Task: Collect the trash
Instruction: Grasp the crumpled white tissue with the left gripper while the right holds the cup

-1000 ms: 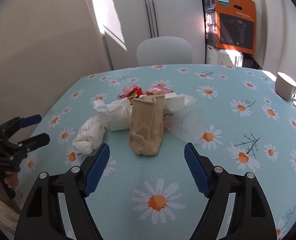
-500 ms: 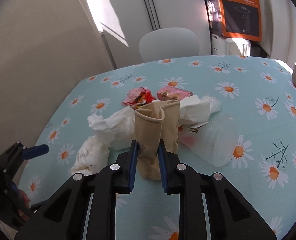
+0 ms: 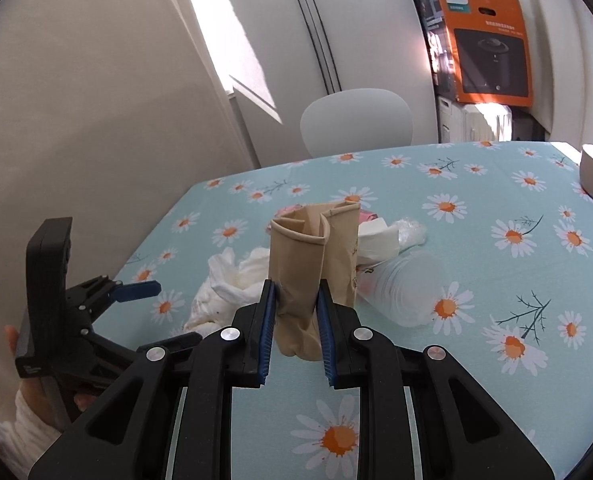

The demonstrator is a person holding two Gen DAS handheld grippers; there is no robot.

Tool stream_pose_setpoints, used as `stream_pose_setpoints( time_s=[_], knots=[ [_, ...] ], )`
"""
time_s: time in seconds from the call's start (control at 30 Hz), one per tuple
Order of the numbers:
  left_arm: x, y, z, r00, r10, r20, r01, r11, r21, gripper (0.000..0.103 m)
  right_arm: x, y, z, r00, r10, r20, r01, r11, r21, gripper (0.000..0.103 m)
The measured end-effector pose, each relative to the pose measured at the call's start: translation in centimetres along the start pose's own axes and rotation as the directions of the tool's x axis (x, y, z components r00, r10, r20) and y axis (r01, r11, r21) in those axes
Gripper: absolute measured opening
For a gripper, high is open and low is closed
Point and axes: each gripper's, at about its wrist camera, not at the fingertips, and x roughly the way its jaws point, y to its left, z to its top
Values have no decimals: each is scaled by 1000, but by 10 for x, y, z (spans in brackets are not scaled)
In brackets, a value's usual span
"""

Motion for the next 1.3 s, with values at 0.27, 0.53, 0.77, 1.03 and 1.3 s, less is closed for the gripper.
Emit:
stream_pose_setpoints(
  time_s=[0.27, 0.53, 0.77, 1.03, 1.3],
  knots=[
    [18, -13, 6, 998, 18, -55, -17, 1000, 4, 85, -29, -19, -14, 995, -85, 44, 85, 996, -9, 19],
    [15, -22, 4, 997, 27, -67, -22, 998, 67, 42, -36, -28, -20, 994, -105, 42, 104, 994, 13, 19],
    [-4, -16, -6, 999, -1, -43, 4, 998, 60, 42, -43, -14, -22, 993, -112, 48, 111, 994, 19, 19],
    [-35, -18, -27, 998, 39, 47, -42, 997, 58, 42, -65, 2, -34, 985, -152, 85, 150, 988, 35, 19],
    [-63, -26, -33, 994, 40, 104, -50, 994, 99, 42, -83, 17, -52, 974, -195, 111, 194, 981, 22, 19]
  ],
)
